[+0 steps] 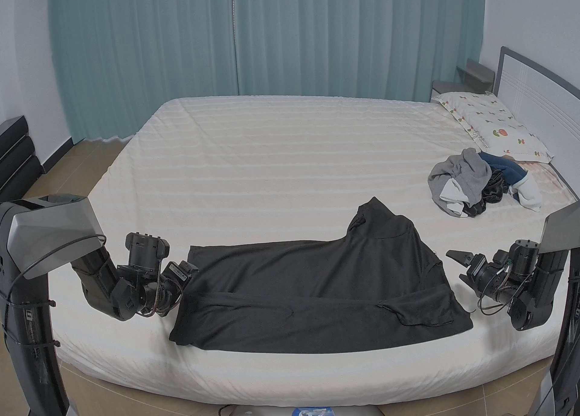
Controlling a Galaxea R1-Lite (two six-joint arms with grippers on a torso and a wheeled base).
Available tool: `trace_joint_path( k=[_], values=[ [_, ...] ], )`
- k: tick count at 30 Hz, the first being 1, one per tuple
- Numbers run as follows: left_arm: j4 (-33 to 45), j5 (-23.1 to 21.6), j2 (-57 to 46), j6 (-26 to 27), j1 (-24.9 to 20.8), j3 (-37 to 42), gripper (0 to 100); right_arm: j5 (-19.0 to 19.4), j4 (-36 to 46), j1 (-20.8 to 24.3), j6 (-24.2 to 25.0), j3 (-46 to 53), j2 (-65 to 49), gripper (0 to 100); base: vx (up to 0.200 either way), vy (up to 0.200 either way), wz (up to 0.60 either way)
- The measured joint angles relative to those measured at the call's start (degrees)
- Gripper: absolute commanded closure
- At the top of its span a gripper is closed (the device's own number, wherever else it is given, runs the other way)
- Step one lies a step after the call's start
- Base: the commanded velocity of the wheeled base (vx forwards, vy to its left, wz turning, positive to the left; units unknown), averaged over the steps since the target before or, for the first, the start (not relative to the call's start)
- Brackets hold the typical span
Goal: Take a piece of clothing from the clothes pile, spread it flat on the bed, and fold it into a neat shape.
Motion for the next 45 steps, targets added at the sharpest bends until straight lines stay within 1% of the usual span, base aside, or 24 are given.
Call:
trace_joint_path(
  k=[5,14,22,31,34,37,41,43,45],
  values=[
    [0.3,-0.1,-0.1,0.0,-0.2,0.2,0,0.0,0.0,0.0,0.0,0.0,0.0,0,0.0,0.0,0.0],
    [0.4,-0.4,-1.7,-0.2,-0.5,1.7,0,0.0,0.0,0.1,-0.2,0.3,0.0,0,0.0,-0.2,0.0],
    [0.3,-0.2,-3.0,-0.1,-0.5,2.1,0,0.0,0.0,0.1,0.0,0.4,0.0,0,0.0,0.0,0.0],
    [0.5,-0.2,-5.5,0.9,0.9,-0.2,0,0.4,0.0,0.5,0.6,0.6,0.3,0,0.0,0.0,0.0],
    [0.7,-0.3,-5.6,2.7,2.2,-2.7,0,0.5,0.0,0.5,2.3,0.7,0.6,0,0.0,0.0,0.0],
    [0.7,-0.3,-5.3,6.4,3.7,-5.6,0,1.0,0.0,0.6,4.3,0.6,1.0,0,0.0,0.0,0.0],
    [1.3,-0.8,-3.5,10.9,5.6,-10.3,0,2.1,0.0,0.7,5.4,0.3,1.6,0,0.0,0.0,0.0],
    [1.8,-1.7,-2.2,12.2,6.2,-12.6,0,2.5,0.0,0.8,5.6,0.2,1.8,0,0.0,0.0,0.0],
    [2.6,-4.4,-0.8,12.7,6.8,-15.0,0,2.9,0.0,0.8,5.8,0.2,2.1,0,0.0,0.0,0.0]
  ],
)
